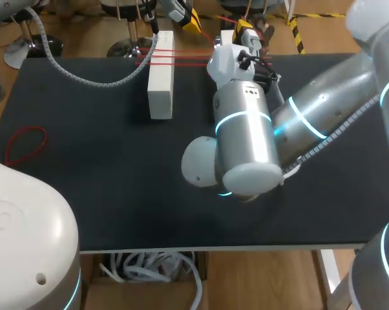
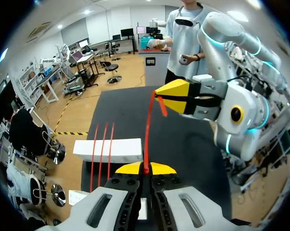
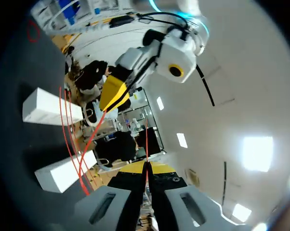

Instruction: Grab the tape and strap the tape.

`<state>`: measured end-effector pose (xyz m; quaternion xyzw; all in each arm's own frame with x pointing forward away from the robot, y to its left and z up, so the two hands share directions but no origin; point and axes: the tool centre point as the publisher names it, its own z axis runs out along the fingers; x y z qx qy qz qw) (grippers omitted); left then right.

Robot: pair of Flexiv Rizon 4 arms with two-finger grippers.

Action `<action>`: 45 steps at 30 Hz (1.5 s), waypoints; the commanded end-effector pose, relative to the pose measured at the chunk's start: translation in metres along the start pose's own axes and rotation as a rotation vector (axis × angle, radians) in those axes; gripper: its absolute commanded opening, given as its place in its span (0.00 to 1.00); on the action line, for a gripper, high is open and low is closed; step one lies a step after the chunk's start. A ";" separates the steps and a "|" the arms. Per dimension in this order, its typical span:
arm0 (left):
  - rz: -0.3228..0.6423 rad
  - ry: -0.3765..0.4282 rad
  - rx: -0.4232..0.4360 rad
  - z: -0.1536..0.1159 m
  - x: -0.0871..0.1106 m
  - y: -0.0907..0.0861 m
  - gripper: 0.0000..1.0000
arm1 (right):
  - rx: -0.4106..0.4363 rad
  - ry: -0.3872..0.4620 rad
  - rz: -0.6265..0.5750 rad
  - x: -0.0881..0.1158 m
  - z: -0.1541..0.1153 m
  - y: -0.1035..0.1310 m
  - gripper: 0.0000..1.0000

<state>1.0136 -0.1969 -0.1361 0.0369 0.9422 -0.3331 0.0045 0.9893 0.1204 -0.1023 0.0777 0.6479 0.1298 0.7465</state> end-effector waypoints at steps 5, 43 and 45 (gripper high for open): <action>-0.002 0.002 -0.004 -0.001 0.000 -0.001 0.00 | 0.125 -0.150 -0.306 0.006 0.010 0.011 0.00; -0.002 0.002 -0.004 -0.001 0.000 -0.001 0.00 | 0.071 -0.123 -0.637 0.001 0.011 0.033 0.00; -0.002 0.002 -0.004 -0.001 0.000 -0.001 0.00 | 0.071 -0.124 -0.640 0.003 0.011 0.033 0.00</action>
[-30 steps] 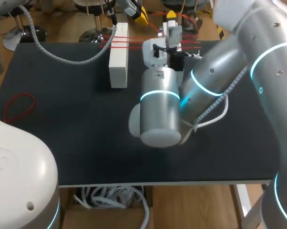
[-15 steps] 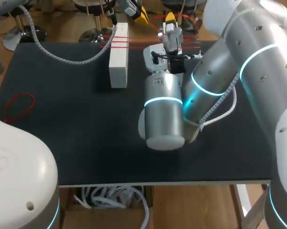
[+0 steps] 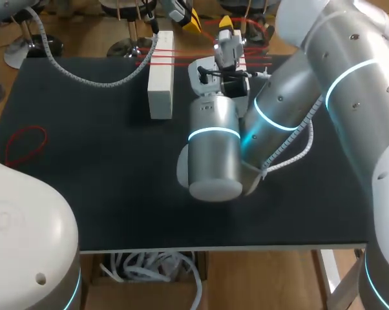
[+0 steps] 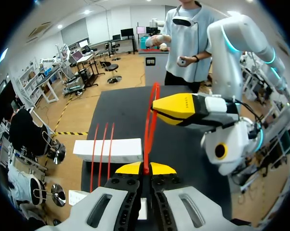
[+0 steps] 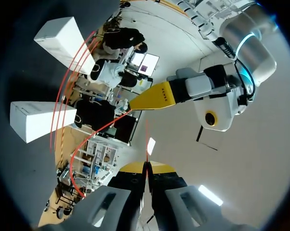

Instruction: Grab the tape and strap the tape.

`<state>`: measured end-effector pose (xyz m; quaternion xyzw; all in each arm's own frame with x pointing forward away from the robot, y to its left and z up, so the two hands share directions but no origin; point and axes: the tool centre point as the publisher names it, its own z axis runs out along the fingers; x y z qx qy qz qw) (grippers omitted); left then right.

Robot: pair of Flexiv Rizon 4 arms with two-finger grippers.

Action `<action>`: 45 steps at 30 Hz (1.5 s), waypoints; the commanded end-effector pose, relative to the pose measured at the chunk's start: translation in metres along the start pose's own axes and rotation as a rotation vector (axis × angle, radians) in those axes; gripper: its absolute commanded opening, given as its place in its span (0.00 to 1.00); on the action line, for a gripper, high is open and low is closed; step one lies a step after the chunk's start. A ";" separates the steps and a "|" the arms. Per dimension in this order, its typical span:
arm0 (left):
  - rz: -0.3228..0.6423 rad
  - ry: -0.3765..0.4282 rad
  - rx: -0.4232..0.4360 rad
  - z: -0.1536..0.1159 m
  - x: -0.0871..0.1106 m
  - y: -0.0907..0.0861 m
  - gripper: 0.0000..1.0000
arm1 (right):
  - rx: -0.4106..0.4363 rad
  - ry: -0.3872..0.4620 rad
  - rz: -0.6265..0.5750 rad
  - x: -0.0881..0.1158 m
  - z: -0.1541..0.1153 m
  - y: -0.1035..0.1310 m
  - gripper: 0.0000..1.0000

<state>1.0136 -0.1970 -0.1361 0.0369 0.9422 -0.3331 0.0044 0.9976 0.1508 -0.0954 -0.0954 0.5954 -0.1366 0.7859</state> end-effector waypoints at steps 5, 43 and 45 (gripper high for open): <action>-0.002 0.002 -0.004 -0.001 0.000 -0.001 0.00 | -0.010 0.004 -0.018 0.000 -0.002 0.006 0.00; -0.002 0.002 -0.004 -0.001 0.000 -0.001 0.00 | -0.010 0.006 -0.008 0.001 -0.002 0.021 0.00; -0.002 0.002 -0.004 -0.001 0.000 -0.001 0.00 | -0.013 0.008 -0.012 0.002 -0.003 0.023 0.00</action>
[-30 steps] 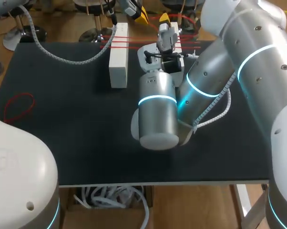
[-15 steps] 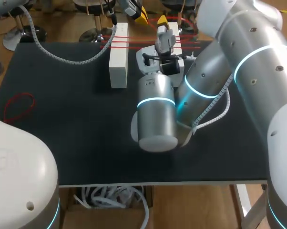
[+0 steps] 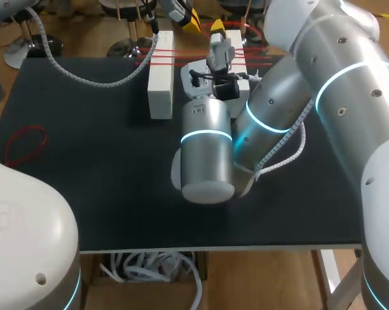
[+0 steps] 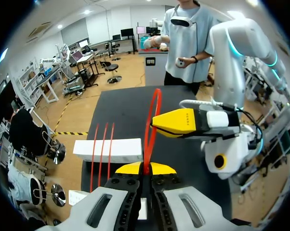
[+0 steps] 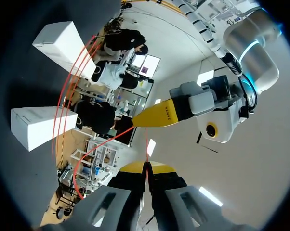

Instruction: Grab the tape and strap the tape.

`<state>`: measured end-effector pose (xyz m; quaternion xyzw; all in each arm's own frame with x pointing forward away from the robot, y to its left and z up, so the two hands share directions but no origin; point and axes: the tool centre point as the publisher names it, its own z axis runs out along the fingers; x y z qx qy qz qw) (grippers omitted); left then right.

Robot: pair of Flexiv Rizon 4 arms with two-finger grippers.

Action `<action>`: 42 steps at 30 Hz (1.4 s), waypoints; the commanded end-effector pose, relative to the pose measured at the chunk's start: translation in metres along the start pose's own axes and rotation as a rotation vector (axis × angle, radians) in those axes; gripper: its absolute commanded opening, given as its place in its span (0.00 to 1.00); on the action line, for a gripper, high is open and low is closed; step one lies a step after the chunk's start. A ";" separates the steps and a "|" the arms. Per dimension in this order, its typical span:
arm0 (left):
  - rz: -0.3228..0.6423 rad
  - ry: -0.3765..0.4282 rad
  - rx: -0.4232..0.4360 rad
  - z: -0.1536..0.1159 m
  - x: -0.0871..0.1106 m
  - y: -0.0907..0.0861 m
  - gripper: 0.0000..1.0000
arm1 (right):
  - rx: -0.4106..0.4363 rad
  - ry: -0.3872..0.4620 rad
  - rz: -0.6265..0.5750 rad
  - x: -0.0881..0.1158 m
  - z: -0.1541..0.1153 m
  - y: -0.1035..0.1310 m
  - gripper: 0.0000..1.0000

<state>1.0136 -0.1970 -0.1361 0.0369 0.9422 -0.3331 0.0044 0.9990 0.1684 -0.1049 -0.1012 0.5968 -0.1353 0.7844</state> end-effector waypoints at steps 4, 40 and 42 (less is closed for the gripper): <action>-0.002 0.002 -0.004 -0.001 0.000 -0.001 0.00 | -0.007 0.006 -0.017 0.000 -0.002 0.004 0.00; -0.002 0.002 -0.004 -0.001 0.000 -0.001 0.00 | -0.023 0.008 -0.036 0.006 -0.003 0.011 0.00; -0.002 0.002 -0.004 -0.001 0.000 -0.001 0.00 | -0.022 0.008 -0.036 0.006 -0.002 0.013 0.00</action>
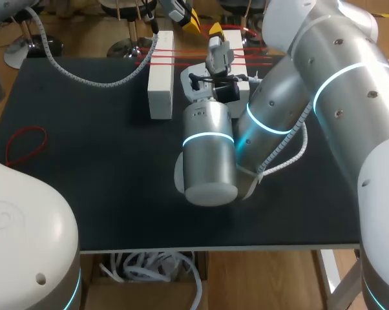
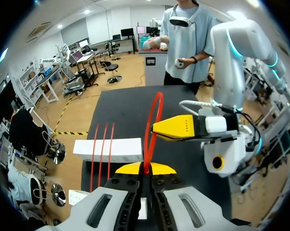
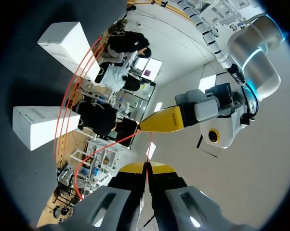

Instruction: Grab the tape and strap the tape.

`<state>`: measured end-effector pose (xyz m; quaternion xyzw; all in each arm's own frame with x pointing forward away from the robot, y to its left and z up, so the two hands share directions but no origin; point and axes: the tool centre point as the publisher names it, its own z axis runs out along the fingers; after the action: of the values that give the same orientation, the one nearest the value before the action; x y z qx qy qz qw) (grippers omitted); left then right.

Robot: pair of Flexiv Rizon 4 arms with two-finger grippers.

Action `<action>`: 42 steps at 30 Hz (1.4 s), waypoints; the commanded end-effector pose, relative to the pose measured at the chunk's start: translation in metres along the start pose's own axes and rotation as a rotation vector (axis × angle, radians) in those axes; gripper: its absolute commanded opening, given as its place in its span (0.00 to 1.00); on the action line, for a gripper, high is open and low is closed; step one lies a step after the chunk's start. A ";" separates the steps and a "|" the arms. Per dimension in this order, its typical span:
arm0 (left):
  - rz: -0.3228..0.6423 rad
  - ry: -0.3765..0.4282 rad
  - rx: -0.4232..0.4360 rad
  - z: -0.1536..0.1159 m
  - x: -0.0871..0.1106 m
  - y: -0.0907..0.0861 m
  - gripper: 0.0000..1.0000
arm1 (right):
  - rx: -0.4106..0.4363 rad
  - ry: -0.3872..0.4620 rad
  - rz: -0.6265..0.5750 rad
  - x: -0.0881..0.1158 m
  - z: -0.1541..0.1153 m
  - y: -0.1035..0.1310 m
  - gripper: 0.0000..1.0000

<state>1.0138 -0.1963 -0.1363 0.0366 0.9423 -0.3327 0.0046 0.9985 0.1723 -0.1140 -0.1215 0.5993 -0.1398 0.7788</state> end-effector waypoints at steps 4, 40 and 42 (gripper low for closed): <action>-0.001 0.002 -0.003 0.000 0.000 -0.001 0.00 | 0.013 0.004 -0.006 -0.001 0.002 0.010 0.00; -0.001 0.002 -0.003 0.000 0.000 -0.001 0.00 | 0.000 0.023 0.018 -0.009 -0.004 0.022 0.00; -0.001 0.002 -0.003 0.000 0.000 -0.001 0.00 | -0.008 0.017 0.025 -0.009 -0.007 0.019 0.00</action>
<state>1.0136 -0.1968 -0.1361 0.0370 0.9422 -0.3330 0.0043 0.9969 0.2018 -0.1185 -0.1073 0.6038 -0.1333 0.7786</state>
